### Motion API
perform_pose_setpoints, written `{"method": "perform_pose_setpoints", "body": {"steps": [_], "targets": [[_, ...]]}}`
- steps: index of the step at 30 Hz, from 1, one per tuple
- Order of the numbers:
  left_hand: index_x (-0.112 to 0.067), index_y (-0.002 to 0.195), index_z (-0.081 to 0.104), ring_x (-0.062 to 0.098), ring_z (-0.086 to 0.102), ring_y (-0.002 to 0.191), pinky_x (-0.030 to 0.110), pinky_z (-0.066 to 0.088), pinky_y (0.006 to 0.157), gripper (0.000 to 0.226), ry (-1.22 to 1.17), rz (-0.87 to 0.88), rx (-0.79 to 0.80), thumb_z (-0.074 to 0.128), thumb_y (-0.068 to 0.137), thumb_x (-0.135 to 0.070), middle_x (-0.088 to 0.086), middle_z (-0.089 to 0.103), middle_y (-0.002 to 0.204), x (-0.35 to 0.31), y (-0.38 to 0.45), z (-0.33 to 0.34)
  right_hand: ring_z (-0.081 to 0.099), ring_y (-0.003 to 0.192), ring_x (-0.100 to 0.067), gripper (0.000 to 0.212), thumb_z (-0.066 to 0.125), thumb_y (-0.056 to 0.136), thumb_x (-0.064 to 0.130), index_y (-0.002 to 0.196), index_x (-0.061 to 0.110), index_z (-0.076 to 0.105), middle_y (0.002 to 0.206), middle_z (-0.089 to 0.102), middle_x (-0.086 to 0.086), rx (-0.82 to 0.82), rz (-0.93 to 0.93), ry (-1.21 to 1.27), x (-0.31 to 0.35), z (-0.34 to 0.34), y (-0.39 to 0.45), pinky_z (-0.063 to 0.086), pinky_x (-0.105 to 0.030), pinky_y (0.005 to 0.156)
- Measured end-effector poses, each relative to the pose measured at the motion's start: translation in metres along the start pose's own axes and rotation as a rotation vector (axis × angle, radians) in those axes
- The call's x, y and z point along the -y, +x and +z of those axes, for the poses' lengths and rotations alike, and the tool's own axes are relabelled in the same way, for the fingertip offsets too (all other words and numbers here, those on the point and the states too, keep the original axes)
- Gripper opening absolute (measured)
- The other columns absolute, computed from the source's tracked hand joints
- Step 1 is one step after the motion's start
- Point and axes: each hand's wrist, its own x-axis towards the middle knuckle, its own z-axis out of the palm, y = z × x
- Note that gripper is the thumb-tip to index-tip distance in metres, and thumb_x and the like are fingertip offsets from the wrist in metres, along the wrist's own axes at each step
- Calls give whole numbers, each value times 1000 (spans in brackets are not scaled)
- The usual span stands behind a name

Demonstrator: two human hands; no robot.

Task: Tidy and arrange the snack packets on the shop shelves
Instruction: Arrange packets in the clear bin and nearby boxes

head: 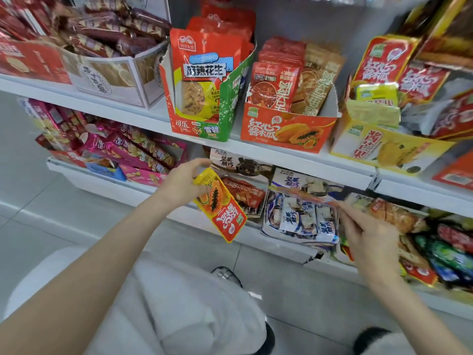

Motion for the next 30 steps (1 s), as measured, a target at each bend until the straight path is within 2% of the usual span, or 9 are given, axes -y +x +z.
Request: {"method": "perform_pose_setpoints", "body": {"steps": [4,8,11,13,17,19,23,27,30], "targets": [[-22,129,49,21,51,91,28,41,75,54,27,43,-87,69,79,-15,8,57,106,-31,-11,10,54,57,-4,22,64,82,-1,93,16,72,62,64,1,134,125,194,-2,-28,-4,37,-8,55],[-22,113,59,28,60,86,31,49,70,34,-215,1,-35,65,81,-12,13,62,114,-61,-28,16,48,44,-4,32,50,89,-4,92,21,68,46,57,15,282,217,376,8,-55,4,29,-10,41],[-23,91,61,18,62,74,21,51,58,21,-474,-30,62,65,81,-4,11,64,101,-72,-41,24,61,69,3,11,62,86,23,92,18,70,61,67,18,254,531,820,9,-68,3,41,-5,60],[-20,89,57,19,61,74,26,53,62,24,-706,-76,127,62,82,2,12,61,97,-79,-46,29,67,88,-10,60,80,54,54,99,16,68,87,73,7,265,703,1128,2,-67,-2,49,-21,76],[-15,90,52,16,62,71,25,57,62,23,-867,-53,243,61,82,4,5,63,84,-95,-56,43,66,94,-15,108,89,31,55,125,16,53,107,68,-1,184,809,1391,16,-58,-5,50,-37,83],[-15,88,51,15,62,71,27,56,63,22,-825,-7,285,63,82,2,3,63,84,-101,-59,53,65,101,-16,101,89,40,49,128,20,50,121,62,-3,87,790,1398,35,-56,-1,50,-40,87],[-22,84,51,19,57,87,30,50,70,22,-448,212,172,64,83,-5,0,59,92,-114,-59,70,60,110,-23,43,67,80,4,111,31,53,124,57,0,-114,711,1318,67,-58,15,50,-47,93],[-22,129,41,12,52,112,25,44,91,49,-166,457,110,61,86,-12,-5,53,122,-135,-63,70,59,111,-19,41,60,85,-1,109,32,54,126,55,4,-192,592,1252,73,-73,30,51,-44,92],[-29,141,26,7,56,108,26,44,95,62,-109,583,161,57,90,-13,-11,55,122,-156,-75,64,61,103,-7,47,66,82,6,118,29,46,114,60,11,-95,516,1212,69,-91,35,51,-36,88]]}}
